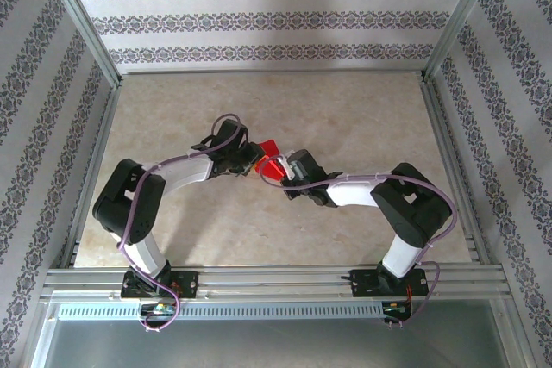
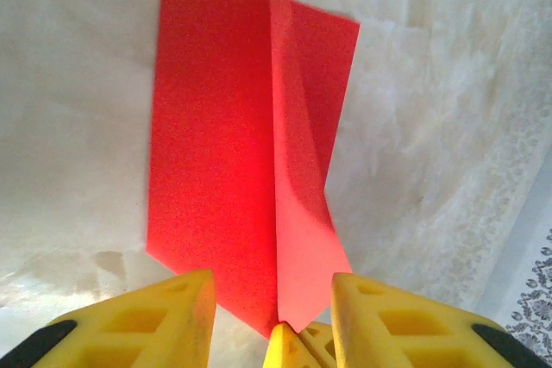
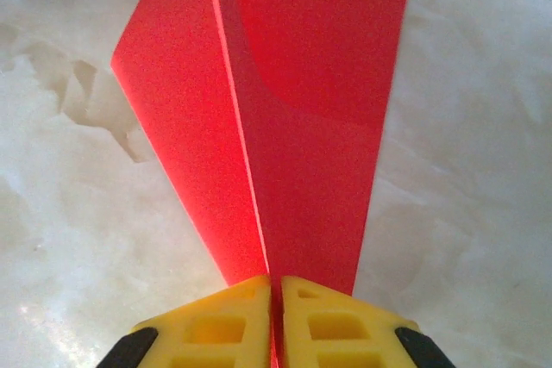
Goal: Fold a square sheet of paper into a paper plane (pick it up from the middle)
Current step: Fourth fold the wing at the center of the table.
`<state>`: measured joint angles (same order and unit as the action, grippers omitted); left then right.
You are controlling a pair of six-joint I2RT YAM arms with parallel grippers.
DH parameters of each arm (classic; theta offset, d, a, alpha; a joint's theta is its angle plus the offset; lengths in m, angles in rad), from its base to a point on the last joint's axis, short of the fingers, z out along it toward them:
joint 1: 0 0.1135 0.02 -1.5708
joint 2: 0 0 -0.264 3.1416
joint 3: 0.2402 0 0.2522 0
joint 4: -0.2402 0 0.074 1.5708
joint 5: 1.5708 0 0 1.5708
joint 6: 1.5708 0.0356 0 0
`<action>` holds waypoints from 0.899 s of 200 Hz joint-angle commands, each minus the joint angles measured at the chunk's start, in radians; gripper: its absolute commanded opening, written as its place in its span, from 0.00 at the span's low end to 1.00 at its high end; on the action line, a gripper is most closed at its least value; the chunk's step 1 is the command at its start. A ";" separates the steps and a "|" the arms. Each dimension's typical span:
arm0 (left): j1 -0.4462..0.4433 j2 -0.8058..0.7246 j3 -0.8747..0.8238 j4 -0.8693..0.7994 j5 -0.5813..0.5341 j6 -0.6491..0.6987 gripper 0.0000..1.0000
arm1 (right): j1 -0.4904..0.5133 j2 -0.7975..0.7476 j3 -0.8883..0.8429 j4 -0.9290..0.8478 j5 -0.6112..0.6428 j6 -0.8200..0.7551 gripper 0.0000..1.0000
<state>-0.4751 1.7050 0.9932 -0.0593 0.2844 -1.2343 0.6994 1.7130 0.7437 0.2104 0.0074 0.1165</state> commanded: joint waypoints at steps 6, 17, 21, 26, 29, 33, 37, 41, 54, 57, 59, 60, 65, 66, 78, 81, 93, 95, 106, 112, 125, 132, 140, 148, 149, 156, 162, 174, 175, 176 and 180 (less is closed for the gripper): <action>0.027 -0.071 -0.030 -0.067 -0.043 0.025 0.42 | -0.029 -0.001 0.008 -0.003 -0.142 0.069 0.11; 0.029 -0.083 -0.037 -0.070 -0.045 0.034 0.43 | -0.038 -0.006 0.008 -0.008 -0.170 0.078 0.11; 0.029 -0.086 -0.041 -0.068 -0.045 0.037 0.42 | -0.041 -0.008 0.008 -0.009 -0.178 0.080 0.11; 0.029 -0.089 -0.046 -0.066 -0.043 0.041 0.42 | -0.046 -0.011 0.009 -0.013 -0.189 0.082 0.11; 0.029 -0.090 -0.048 -0.064 -0.041 0.043 0.43 | -0.049 -0.013 0.010 -0.016 -0.195 0.084 0.11; 0.027 -0.092 -0.052 -0.062 -0.038 0.045 0.43 | -0.054 -0.015 0.013 -0.020 -0.206 0.086 0.11; 0.028 -0.094 -0.058 -0.056 -0.033 0.048 0.43 | -0.057 -0.017 0.015 -0.027 -0.215 0.089 0.11; 0.027 -0.094 -0.066 -0.046 -0.029 0.050 0.42 | -0.061 -0.020 0.018 -0.033 -0.224 0.090 0.11; 0.026 -0.092 -0.089 -0.015 -0.010 0.050 0.39 | -0.071 -0.026 0.028 -0.054 -0.254 0.098 0.11; 0.026 -0.090 -0.093 -0.004 -0.005 0.050 0.38 | -0.073 -0.027 0.030 -0.059 -0.262 0.100 0.11; 0.025 -0.089 -0.098 0.003 -0.002 0.049 0.38 | -0.074 -0.028 0.032 -0.062 -0.267 0.102 0.11; 0.024 -0.088 -0.101 0.006 0.000 0.049 0.37 | -0.075 -0.029 0.032 -0.063 -0.270 0.102 0.11; 0.021 -0.084 -0.109 0.023 0.006 0.042 0.36 | -0.079 -0.029 0.035 -0.071 -0.282 0.106 0.11; 0.021 -0.083 -0.111 0.026 0.007 0.041 0.36 | -0.079 -0.029 0.036 -0.072 -0.285 0.107 0.11; 0.014 -0.065 -0.122 0.066 0.029 0.034 0.32 | -0.087 -0.028 0.043 -0.091 -0.312 0.115 0.11; 0.012 -0.059 -0.123 0.076 0.034 0.031 0.32 | -0.088 -0.027 0.045 -0.094 -0.320 0.118 0.11; 0.002 -0.035 -0.124 0.123 0.058 0.024 0.32 | -0.097 -0.023 0.050 -0.105 -0.349 0.129 0.11; 0.001 -0.032 -0.124 0.130 0.061 0.022 0.31 | -0.099 -0.021 0.051 -0.106 -0.352 0.131 0.11; -0.011 -0.009 -0.119 0.156 0.072 0.016 0.31 | -0.107 -0.019 0.052 -0.109 -0.376 0.142 0.11; -0.016 0.003 -0.115 0.167 0.077 0.016 0.31 | -0.112 -0.018 0.054 -0.111 -0.388 0.147 0.11; -0.028 0.027 -0.108 0.183 0.085 0.012 0.31 | -0.122 -0.015 0.059 -0.115 -0.415 0.158 0.11; -0.033 0.041 -0.104 0.194 0.092 0.010 0.31 | -0.129 -0.012 0.061 -0.115 -0.429 0.166 0.11; -0.039 0.056 -0.101 0.203 0.096 0.010 0.30 | -0.134 -0.010 0.063 -0.115 -0.447 0.175 0.10; -0.044 0.068 -0.097 0.206 0.099 0.009 0.29 | -0.142 -0.005 0.066 -0.113 -0.468 0.183 0.10; -0.044 0.070 -0.097 0.207 0.100 0.009 0.29 | -0.143 -0.005 0.066 -0.112 -0.470 0.184 0.10; -0.046 0.078 -0.095 0.219 0.102 0.010 0.29 | -0.149 0.000 0.068 -0.111 -0.486 0.192 0.10; -0.049 0.084 -0.094 0.227 0.106 0.009 0.29 | -0.154 0.002 0.067 -0.107 -0.499 0.197 0.10; -0.052 0.094 -0.092 0.244 0.110 0.010 0.29 | -0.164 0.009 0.069 -0.100 -0.526 0.210 0.10; -0.051 0.094 -0.092 0.245 0.111 0.009 0.29 | -0.165 0.010 0.069 -0.099 -0.528 0.211 0.10; -0.052 0.094 -0.091 0.246 0.111 0.009 0.29 | -0.165 0.011 0.069 -0.099 -0.531 0.212 0.10; -0.053 0.096 -0.092 0.250 0.112 0.009 0.29 | -0.169 0.012 0.069 -0.096 -0.539 0.216 0.10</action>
<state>-0.5163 1.7859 0.8753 0.1143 0.3740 -1.2125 0.5503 1.7103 0.7902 0.1085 -0.4377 0.2913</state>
